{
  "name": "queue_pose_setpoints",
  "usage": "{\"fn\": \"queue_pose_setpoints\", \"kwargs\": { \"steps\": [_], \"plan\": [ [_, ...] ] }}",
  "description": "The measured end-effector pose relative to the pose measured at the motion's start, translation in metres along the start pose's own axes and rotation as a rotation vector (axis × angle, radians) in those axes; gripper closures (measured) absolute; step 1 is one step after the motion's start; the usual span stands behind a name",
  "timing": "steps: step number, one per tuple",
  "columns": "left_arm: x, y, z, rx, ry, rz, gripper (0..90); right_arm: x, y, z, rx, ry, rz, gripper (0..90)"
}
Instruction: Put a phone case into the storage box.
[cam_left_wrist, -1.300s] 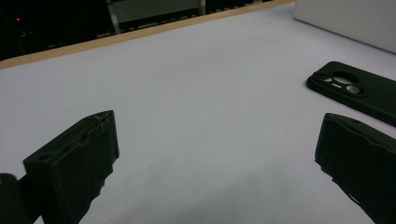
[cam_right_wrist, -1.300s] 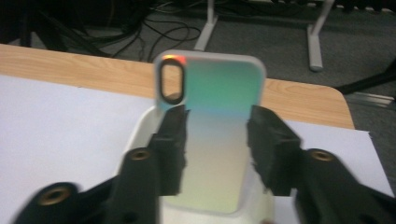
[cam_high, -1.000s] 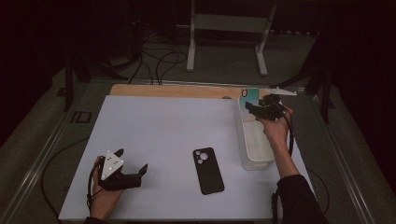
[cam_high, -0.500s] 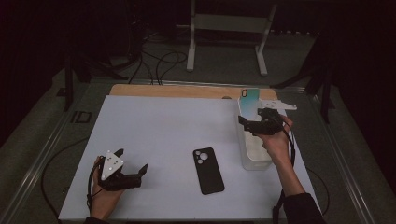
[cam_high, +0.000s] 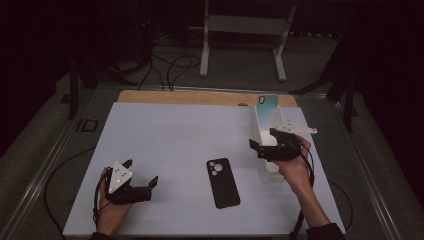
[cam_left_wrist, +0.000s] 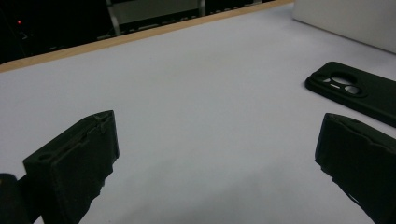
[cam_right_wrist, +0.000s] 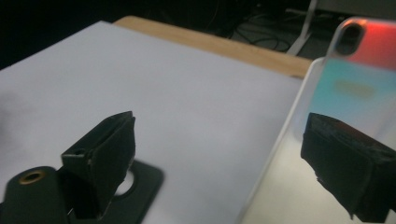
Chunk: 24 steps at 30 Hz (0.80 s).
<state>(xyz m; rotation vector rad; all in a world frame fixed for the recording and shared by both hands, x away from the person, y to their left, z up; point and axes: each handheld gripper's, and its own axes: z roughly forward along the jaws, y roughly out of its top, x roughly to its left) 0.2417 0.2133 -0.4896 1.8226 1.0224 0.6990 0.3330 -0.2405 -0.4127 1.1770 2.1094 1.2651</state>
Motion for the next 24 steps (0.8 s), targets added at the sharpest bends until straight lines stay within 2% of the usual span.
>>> {"fn": "queue_pose_setpoints", "kwargs": {
  "steps": [12,24],
  "plan": [
    [-0.001,0.0,-0.001,-0.001,0.0,0.001,0.2,0.024,-0.014,-0.005,0.039,0.056,-0.006,7.9],
    [-0.001,0.0,0.0,0.001,-0.003,0.006,0.2,0.049,-0.028,0.004,0.132,0.096,-0.028,7.9]
  ]
}}
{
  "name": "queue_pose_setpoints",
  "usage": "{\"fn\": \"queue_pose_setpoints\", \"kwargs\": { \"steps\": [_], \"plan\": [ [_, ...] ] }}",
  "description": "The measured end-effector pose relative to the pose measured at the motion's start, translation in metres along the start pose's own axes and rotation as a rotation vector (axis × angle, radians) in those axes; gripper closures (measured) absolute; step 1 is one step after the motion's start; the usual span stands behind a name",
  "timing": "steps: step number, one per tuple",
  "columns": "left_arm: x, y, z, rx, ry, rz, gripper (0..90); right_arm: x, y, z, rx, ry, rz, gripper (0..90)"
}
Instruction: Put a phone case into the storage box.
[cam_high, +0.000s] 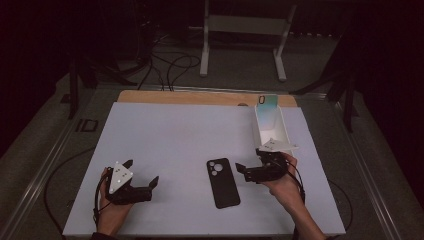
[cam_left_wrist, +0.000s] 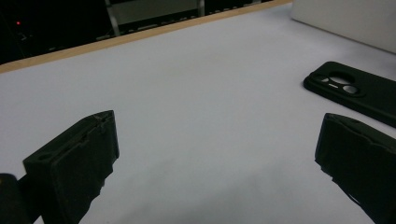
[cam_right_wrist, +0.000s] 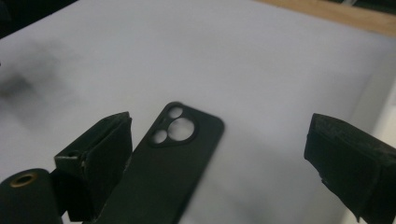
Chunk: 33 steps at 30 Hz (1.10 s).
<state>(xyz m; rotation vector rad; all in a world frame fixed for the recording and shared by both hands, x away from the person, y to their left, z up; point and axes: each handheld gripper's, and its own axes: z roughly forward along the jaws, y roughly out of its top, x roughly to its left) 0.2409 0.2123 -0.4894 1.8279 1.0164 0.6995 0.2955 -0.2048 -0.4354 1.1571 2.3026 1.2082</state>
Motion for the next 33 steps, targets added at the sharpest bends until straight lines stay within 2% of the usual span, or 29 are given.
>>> {"fn": "queue_pose_setpoints", "kwargs": {
  "steps": [16,33],
  "plan": [
    [0.0,0.0,0.0,0.0,0.0,0.0,0.3,0.025,-0.015,0.025,0.094,0.045,-0.013,7.9],
    [0.0,0.0,0.0,0.0,0.0,-0.002,0.2,0.043,-0.026,0.054,0.214,0.051,-0.047,7.8]
  ]
}}
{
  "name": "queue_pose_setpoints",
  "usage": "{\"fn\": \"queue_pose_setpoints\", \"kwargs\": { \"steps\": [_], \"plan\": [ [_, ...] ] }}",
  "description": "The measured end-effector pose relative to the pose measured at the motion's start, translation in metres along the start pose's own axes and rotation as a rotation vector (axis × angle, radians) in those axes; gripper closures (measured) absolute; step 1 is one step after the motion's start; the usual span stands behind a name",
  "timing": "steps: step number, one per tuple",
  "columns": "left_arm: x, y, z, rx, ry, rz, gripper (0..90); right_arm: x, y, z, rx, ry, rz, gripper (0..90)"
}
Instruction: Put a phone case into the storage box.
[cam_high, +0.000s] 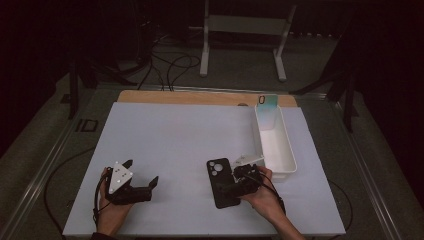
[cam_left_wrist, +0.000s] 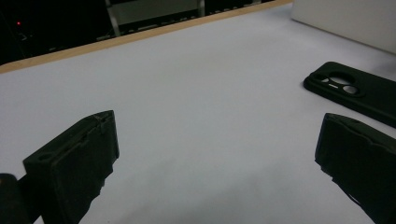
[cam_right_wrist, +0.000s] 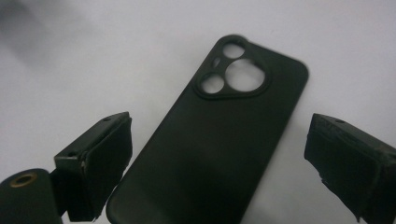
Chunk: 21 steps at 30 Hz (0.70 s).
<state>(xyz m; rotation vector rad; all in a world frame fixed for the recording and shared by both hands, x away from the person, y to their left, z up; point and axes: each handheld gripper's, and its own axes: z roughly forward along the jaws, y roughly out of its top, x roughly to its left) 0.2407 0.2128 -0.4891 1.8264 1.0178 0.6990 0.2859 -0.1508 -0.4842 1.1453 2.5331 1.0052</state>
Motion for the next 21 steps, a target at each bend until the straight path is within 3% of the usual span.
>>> {"fn": "queue_pose_setpoints", "kwargs": {
  "steps": [10,21],
  "plan": [
    [0.0,0.0,0.0,0.002,0.0,0.002,0.2,0.01,0.0,0.013,0.058,-0.028,-0.005,7.6],
    [-0.001,0.0,0.001,0.006,-0.002,0.007,0.2,0.025,-0.003,0.029,0.106,-0.08,-0.05,7.3]
  ]
}}
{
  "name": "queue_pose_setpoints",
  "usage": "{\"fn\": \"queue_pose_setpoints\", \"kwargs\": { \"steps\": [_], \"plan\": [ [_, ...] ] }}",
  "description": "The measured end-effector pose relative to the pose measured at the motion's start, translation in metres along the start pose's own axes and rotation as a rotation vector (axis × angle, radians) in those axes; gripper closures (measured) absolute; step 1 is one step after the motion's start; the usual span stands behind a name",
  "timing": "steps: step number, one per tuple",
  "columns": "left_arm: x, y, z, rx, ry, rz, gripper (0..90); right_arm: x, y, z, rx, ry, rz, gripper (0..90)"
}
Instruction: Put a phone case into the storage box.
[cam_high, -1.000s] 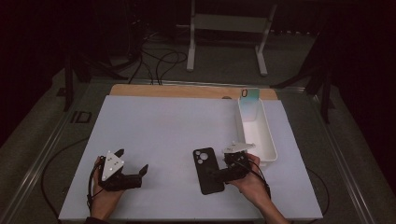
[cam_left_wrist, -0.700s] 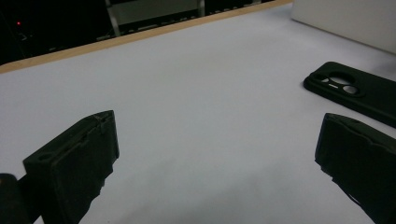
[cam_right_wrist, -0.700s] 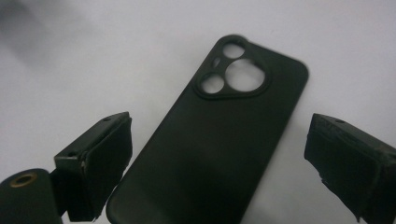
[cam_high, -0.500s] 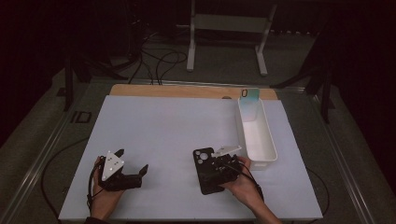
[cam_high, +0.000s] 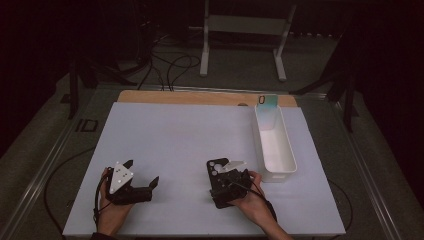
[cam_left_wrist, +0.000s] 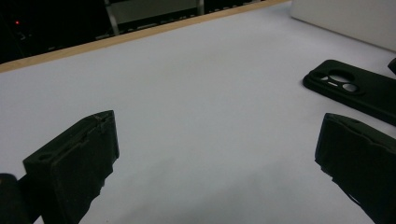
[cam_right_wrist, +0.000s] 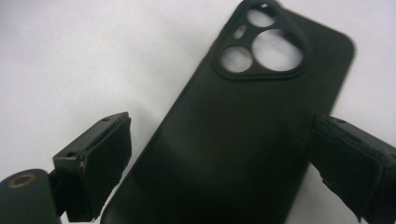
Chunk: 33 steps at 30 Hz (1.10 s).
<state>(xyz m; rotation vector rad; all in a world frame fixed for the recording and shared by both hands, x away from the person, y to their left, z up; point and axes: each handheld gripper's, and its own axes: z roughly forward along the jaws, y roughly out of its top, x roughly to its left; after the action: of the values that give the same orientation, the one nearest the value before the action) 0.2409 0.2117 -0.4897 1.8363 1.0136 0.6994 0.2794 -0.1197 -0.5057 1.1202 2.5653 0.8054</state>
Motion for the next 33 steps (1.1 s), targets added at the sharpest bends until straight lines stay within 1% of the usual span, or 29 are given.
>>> {"fn": "queue_pose_setpoints", "kwargs": {
  "steps": [3,4,5,6,13,14,15,16,17,18,20,23,25,28,33],
  "plan": [
    [0.0,0.0,0.0,0.0,0.0,-0.001,0.3,0.005,-0.001,0.003,0.007,-0.048,-0.026,7.3],
    [0.0,0.0,0.0,-0.001,-0.001,-0.002,0.2,0.006,-0.001,0.004,0.011,-0.059,-0.036,7.3],
    [0.0,0.0,0.0,0.0,-0.001,-0.002,0.2,0.006,-0.001,0.004,0.013,-0.068,-0.035,7.3],
    [0.0,0.0,0.0,0.0,-0.001,-0.001,0.2,0.007,-0.001,0.004,0.013,-0.074,-0.029,7.3],
    [0.0,0.0,-0.001,-0.002,-0.001,-0.004,0.2,0.005,-0.002,0.002,0.045,-0.084,-0.028,7.3],
    [0.0,0.0,-0.001,-0.002,-0.001,-0.005,0.2,0.004,-0.003,0.001,0.045,-0.093,-0.009,7.3],
    [0.0,0.0,-0.001,-0.002,-0.001,-0.004,0.2,0.001,-0.005,0.001,0.065,-0.092,-0.021,7.3],
    [0.0,0.0,0.0,0.0,-0.001,-0.003,0.2,-0.001,-0.006,0.001,0.073,-0.102,-0.015,7.3],
    [0.0,0.0,0.0,0.001,-0.001,-0.002,0.2,-0.004,-0.008,0.001,0.079,-0.099,-0.004,7.2],
    [0.0,0.0,0.0,0.0,-0.001,-0.002,0.2,-0.008,-0.01,0.0,0.095,-0.072,0.02,7.3],
    [0.0,0.0,0.0,0.002,-0.002,-0.001,0.2,-0.014,-0.012,0.0,0.113,-0.038,0.053,7.6],
    [0.0,0.0,0.0,0.001,-0.002,-0.002,0.2,-0.017,-0.012,-0.003,0.145,-0.032,0.044,8.2],
    [-0.001,0.0,0.0,0.002,-0.002,-0.002,0.3,-0.018,-0.011,-0.004,0.172,-0.019,0.023,9.6],
    [-0.001,0.0,0.0,0.002,-0.003,-0.002,0.3,-0.02,-0.01,-0.006,0.202,-0.008,0.014,10.8],
    [-0.001,0.0,0.001,0.002,-0.004,-0.002,0.2,-0.02,-0.011,-0.007,0.193,-0.01,0.011,14.0]
  ]
}}
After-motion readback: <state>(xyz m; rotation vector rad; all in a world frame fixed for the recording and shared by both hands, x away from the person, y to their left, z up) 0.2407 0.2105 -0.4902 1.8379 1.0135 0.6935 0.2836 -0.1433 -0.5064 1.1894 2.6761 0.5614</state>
